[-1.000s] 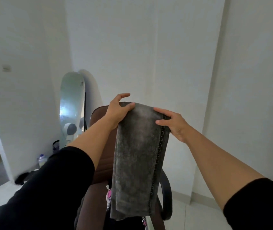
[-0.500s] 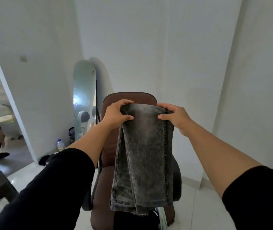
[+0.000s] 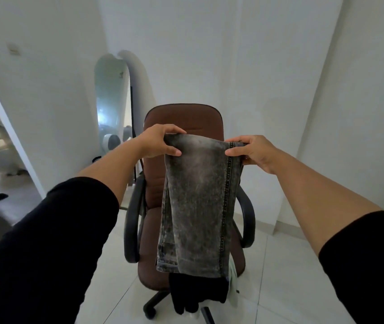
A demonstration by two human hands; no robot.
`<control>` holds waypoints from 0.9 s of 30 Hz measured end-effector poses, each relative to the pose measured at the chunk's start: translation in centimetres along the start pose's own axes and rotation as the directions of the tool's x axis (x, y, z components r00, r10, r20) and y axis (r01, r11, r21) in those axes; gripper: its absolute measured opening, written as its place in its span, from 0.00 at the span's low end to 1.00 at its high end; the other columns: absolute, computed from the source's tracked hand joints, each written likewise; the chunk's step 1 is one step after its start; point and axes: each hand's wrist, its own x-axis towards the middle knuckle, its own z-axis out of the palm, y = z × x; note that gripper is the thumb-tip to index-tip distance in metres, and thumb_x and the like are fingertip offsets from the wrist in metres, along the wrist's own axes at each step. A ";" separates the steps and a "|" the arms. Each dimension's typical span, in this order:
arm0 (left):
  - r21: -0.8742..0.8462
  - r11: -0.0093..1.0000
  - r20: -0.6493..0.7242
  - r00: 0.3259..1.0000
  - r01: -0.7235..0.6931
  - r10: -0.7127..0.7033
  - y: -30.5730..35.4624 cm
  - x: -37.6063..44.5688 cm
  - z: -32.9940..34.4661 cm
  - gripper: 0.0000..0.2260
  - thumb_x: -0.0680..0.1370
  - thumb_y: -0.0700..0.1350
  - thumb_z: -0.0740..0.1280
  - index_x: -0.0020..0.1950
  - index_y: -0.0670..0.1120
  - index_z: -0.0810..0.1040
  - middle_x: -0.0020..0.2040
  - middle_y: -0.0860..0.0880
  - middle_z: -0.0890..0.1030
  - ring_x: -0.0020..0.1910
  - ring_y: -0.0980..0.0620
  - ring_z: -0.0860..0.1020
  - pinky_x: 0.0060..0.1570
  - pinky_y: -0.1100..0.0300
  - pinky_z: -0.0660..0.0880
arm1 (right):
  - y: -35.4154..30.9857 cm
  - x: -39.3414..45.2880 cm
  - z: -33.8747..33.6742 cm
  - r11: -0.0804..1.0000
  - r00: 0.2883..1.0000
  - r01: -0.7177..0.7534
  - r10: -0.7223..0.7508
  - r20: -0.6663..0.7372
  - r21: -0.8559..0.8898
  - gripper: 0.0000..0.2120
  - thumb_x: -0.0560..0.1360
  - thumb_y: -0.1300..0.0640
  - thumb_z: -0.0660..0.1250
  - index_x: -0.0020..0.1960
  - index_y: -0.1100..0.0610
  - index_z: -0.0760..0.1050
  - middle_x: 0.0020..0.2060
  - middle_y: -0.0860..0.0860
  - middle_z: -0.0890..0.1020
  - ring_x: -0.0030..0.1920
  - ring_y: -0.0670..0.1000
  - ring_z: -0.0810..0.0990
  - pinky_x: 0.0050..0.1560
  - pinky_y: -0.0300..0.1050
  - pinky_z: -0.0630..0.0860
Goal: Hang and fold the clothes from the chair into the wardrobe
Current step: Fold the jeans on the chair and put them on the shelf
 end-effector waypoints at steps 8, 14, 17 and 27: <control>0.077 0.994 0.097 0.991 0.083 -0.090 -4.9 6.0 1.9 0.26 0.71 0.43 0.74 0.68 0.52 0.71 0.64 0.50 0.74 0.61 0.48 0.72 0.64 0.53 0.69 | 2.4 6.7 0.9 0.994 0.999 -0.044 0.042 -0.014 -0.102 0.13 0.69 0.62 0.74 0.52 0.51 0.80 0.47 0.50 0.79 0.51 0.53 0.77 0.58 0.52 0.75; 0.188 0.948 0.106 0.955 0.255 -0.278 -13.4 14.2 10.1 0.27 0.71 0.44 0.74 0.69 0.47 0.71 0.64 0.45 0.76 0.65 0.44 0.72 0.65 0.53 0.67 | 12.1 17.5 2.1 0.970 0.986 -0.149 0.160 0.046 -0.193 0.13 0.73 0.62 0.70 0.54 0.48 0.78 0.52 0.52 0.78 0.49 0.50 0.77 0.54 0.50 0.76; 0.209 0.932 0.108 0.940 0.296 -0.323 -18.1 19.2 13.8 0.24 0.71 0.42 0.73 0.66 0.47 0.72 0.62 0.45 0.77 0.64 0.43 0.71 0.66 0.52 0.66 | 16.9 23.9 2.8 0.957 0.980 -0.179 0.195 0.048 -0.230 0.16 0.75 0.63 0.67 0.58 0.48 0.77 0.55 0.53 0.78 0.46 0.49 0.77 0.44 0.42 0.76; 0.103 0.924 0.155 0.911 0.369 -0.381 -28.1 26.2 21.9 0.20 0.73 0.34 0.66 0.63 0.48 0.73 0.59 0.44 0.79 0.60 0.44 0.75 0.53 0.58 0.67 | 26.8 32.9 5.3 0.881 0.963 -0.242 0.269 0.011 -0.406 0.26 0.77 0.64 0.64 0.72 0.47 0.66 0.71 0.50 0.69 0.68 0.54 0.69 0.67 0.41 0.66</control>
